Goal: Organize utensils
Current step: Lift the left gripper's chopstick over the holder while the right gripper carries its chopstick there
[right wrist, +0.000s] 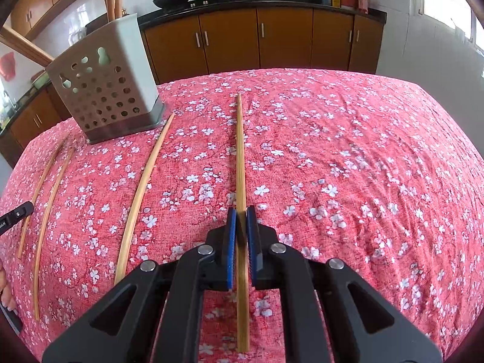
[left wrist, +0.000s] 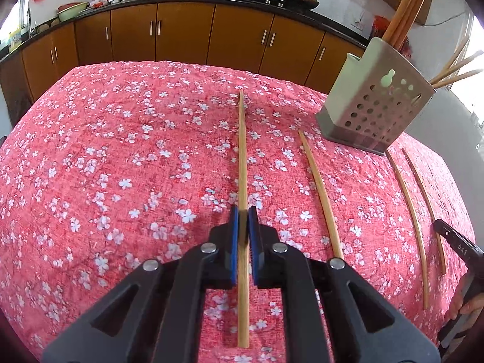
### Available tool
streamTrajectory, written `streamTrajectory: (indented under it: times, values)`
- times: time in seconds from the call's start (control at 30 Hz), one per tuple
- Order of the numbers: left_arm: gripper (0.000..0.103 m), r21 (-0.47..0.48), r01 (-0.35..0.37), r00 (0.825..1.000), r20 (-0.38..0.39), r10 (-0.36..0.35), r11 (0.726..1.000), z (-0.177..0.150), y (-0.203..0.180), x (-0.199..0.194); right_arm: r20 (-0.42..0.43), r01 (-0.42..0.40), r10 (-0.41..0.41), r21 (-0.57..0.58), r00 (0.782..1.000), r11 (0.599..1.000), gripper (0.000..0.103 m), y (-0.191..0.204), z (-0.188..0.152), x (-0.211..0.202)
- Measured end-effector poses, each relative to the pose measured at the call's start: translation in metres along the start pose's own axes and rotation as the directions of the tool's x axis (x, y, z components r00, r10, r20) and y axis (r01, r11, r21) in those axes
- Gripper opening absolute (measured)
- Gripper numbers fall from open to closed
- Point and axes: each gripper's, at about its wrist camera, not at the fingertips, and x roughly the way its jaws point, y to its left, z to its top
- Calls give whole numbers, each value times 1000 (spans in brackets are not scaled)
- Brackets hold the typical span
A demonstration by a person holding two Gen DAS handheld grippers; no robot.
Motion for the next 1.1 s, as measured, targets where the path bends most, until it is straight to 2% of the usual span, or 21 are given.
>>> streamTrajectory:
  times: [0.1,0.3,0.43,0.63,0.87,0.97,1.1]
  values:
    - [10,6,-2,1000,-1,2,1000,0,0,-1,0,-1,1,1,1000,1000,9,0,0,0]
    - [10,83,-41,999,-6,42,996,-4,-6,-4,-1,4,-4,-3,1000,1000,9,0,0,0]
    - [10,89,-49,999,-7,50,995,-4,-7,-4,-1,4,-4,-3,1000,1000,9,1,1,0]
    - [11,144,-95,995,-4,97,985,-10,-14,-6,-3,5,-5,-11,1000,1000,9,2,-1,-2]
    - [11,142,-108,994,-2,109,984,-13,-12,-8,-4,-6,6,-9,1000,1000,9,0,-5,-5]
    - [8,145,-107,994,-2,108,984,-12,-13,-8,-4,-18,18,3,1000,1000,8,-3,-6,-6]
    - [8,144,-98,994,-26,103,985,-6,-13,-7,2,-14,14,-9,1000,1000,8,-4,-6,-10]
